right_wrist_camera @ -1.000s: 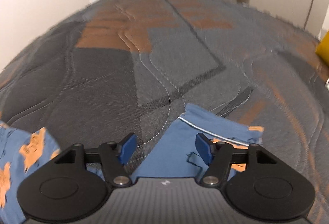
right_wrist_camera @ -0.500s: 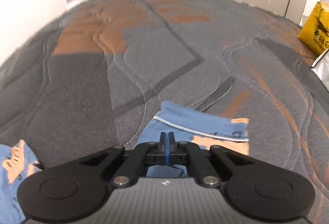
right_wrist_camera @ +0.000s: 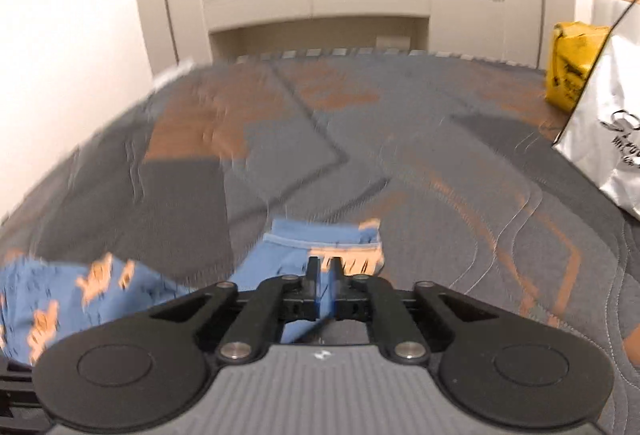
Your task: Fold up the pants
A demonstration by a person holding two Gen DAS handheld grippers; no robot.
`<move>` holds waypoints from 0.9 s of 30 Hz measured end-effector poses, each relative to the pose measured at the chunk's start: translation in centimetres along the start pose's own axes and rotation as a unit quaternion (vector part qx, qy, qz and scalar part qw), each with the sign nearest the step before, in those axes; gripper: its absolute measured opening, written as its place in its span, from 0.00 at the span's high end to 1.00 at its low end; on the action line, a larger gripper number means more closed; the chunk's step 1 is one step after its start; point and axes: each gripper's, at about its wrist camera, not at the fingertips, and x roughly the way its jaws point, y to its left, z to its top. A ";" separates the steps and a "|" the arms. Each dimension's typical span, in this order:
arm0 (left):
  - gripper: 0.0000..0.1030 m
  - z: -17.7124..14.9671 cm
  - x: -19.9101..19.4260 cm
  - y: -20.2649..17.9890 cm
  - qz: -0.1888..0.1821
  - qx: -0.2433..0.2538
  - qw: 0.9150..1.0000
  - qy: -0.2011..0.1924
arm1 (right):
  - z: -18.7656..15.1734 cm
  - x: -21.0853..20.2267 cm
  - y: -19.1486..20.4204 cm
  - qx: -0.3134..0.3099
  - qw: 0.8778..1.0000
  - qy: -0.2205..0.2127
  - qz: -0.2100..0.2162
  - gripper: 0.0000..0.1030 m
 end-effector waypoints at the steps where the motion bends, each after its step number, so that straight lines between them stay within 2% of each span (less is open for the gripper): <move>1: 1.00 -0.3 0.3 0.1 -0.002 -0.009 1.000 0.004 | 0.1 1.0 0.6 -0.010 1.000 0.016 0.001 0.79; 2: 1.00 -0.6 0.4 0.3 -0.004 -0.019 1.000 0.006 | 0.2 2.1 1.1 -0.016 0.999 0.030 0.006 0.66; 3: 1.00 -0.8 0.6 0.4 -0.004 -0.026 1.000 0.008 | 0.6 3.5 1.8 -0.021 0.999 0.045 0.012 0.61; 7: 1.00 -1.3 1.0 0.9 -0.008 -0.042 0.999 0.010 | 1.9 8.5 5.5 -0.059 0.995 0.080 0.011 0.54; 10: 1.00 -1.6 1.1 1.3 -0.012 -0.048 0.999 0.009 | 2.2 12.2 8.0 -0.078 0.991 0.107 -0.003 0.53; 16: 1.00 -1.8 0.9 1.4 -0.014 -0.045 0.999 0.009 | 2.7 16.2 10.0 -0.092 0.984 0.145 -0.040 0.49; 17: 1.00 -1.8 0.9 1.4 -0.015 -0.046 0.999 0.009 | 2.6 16.5 10.0 -0.091 0.984 0.146 -0.042 0.53; 18: 1.00 -1.9 0.8 1.4 -0.015 -0.046 0.999 0.009 | 2.5 16.5 9.8 -0.085 0.985 0.143 -0.042 0.75; 19: 1.00 -1.8 0.7 1.4 -0.014 -0.045 0.999 0.008 | 2.4 16.5 9.6 -0.078 0.986 0.138 -0.043 0.93; 20: 1.00 -1.8 0.5 1.3 -0.013 -0.043 0.999 0.008 | 2.4 16.3 9.2 -0.069 0.987 0.134 -0.048 0.99; 23: 1.00 -1.6 0.2 1.2 -0.011 -0.035 0.999 0.007 | 2.3 14.3 7.3 -0.030 0.994 0.099 -0.046 0.99; 27: 1.00 -1.1 -0.5 0.6 -0.014 -0.011 1.000 0.009 | 1.4 8.0 3.1 0.028 0.999 0.022 -0.031 1.00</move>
